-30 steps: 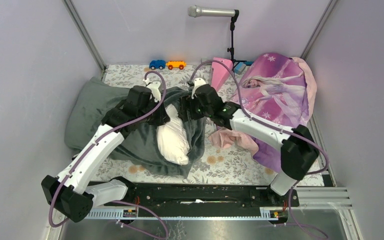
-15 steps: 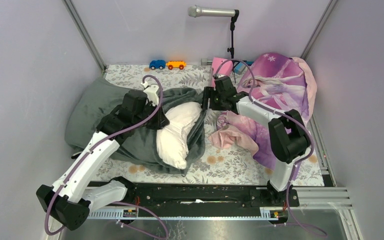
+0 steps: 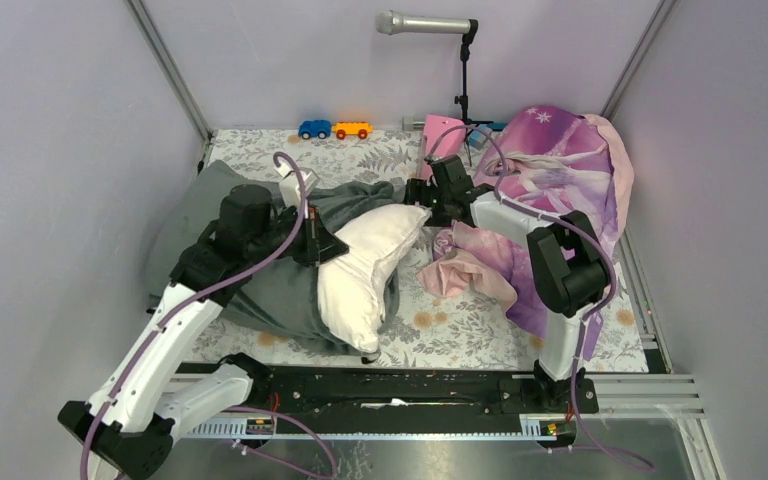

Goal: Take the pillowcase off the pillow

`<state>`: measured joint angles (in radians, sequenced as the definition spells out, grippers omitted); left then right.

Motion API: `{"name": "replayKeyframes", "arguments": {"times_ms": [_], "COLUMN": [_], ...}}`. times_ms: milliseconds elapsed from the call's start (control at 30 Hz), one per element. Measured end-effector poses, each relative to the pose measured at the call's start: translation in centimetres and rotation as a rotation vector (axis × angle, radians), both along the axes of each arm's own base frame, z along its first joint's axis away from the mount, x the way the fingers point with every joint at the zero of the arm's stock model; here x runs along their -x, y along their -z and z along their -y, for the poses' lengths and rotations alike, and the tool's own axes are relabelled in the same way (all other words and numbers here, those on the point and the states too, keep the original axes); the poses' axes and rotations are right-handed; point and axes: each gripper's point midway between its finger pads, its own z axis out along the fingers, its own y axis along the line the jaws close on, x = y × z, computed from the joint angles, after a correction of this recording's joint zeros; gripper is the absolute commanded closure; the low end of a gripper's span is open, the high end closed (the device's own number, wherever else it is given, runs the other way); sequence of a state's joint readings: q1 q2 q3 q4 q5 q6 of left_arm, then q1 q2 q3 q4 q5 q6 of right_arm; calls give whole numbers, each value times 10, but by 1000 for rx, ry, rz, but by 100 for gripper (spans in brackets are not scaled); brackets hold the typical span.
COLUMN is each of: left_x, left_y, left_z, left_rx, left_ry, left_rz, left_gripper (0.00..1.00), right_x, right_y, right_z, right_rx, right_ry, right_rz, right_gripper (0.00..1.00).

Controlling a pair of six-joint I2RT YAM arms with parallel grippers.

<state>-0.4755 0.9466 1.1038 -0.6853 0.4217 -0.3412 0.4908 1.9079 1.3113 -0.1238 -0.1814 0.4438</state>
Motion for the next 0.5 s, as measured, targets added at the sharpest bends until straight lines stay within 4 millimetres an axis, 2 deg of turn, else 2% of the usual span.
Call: {"name": "replayKeyframes", "arguments": {"times_ms": [167,233,300,400,500], "left_x": [19,26,28,24,14], "left_y": [-45,-64,-74,-74,-63], "left_z": [13,16,17,20,27], "left_rx": [166,233,274,301,293], "left_ry": [78,99,102,93,87], "left_rz": [80,125,150,138,92], "left_gripper": [100,100,100,100,92], "right_x": [4,8,9,10,9], "right_y": [11,10,7,6,6], "right_z": [-3,-8,-13,-14,-8], "right_rx": [-24,-52,-78,-86,-73], "right_ry": [-19,-39,-55,-60,-44], "right_rz": [-48,-61,-65,-69,-73], "right_gripper": [23,23,23,19,9]}}
